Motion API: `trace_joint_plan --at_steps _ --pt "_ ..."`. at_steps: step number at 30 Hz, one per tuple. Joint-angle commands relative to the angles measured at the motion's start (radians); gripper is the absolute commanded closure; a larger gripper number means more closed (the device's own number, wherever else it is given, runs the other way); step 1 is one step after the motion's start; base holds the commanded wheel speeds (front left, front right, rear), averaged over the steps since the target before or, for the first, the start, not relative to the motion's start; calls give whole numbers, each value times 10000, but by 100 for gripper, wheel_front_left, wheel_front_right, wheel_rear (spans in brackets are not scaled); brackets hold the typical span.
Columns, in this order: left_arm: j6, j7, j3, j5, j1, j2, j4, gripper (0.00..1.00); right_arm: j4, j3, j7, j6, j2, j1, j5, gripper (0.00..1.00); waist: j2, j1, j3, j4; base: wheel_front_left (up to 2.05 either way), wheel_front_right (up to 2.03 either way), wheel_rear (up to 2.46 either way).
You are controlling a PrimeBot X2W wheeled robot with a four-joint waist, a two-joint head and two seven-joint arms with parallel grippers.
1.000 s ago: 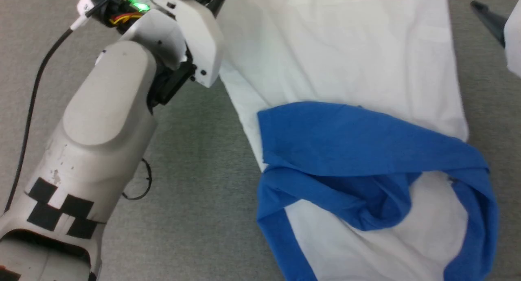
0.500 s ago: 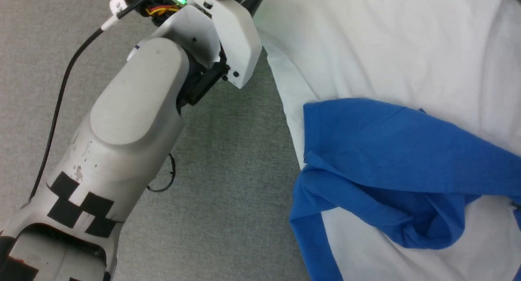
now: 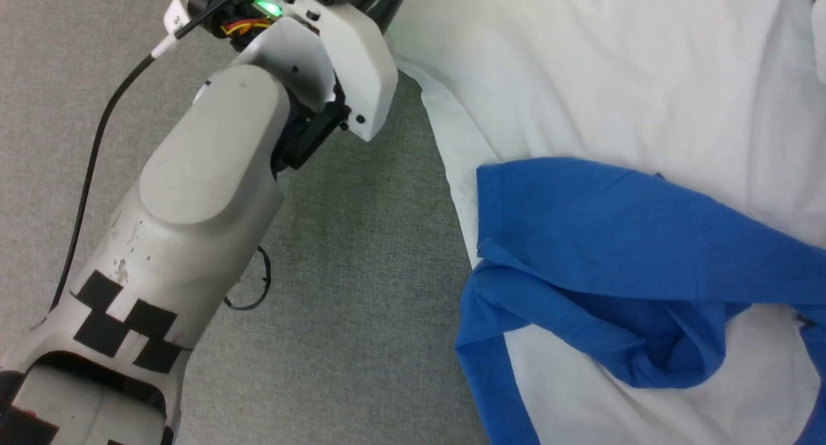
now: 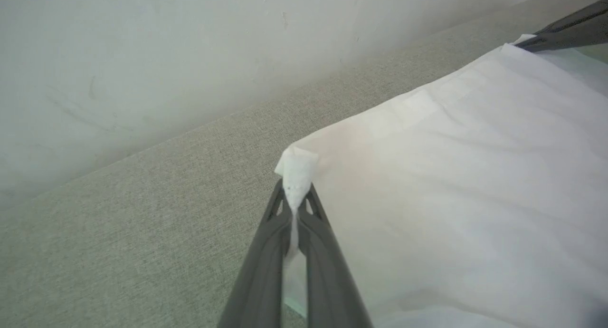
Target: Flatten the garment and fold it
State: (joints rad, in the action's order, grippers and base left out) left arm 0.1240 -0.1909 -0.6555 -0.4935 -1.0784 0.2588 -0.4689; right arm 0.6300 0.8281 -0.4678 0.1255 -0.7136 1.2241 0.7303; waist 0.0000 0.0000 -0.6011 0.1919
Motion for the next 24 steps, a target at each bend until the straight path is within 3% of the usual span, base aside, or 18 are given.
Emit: trace_joint_plan --at_steps 1,5,12,24 --pt "42 121 20 -36 -3 58 -109 100 312 133 149 52 -4 -316 13 100 0 0 310 -200 0 0 0" --pt "35 408 77 -110 204 186 -448 100 663 317 1134 52 15 -354 -327 100 0 0 968 -500 0 0 0" --pt "37 731 112 -310 605 318 -757 100 733 180 2680 52 65 -980 307 100 0 0 2127 -967 0 0 0" --pt "-14 743 -208 -588 2341 932 270 100 -711 350 3922 52 -682 -3081 973 100 0 0 3939 -1308 0 0 0"
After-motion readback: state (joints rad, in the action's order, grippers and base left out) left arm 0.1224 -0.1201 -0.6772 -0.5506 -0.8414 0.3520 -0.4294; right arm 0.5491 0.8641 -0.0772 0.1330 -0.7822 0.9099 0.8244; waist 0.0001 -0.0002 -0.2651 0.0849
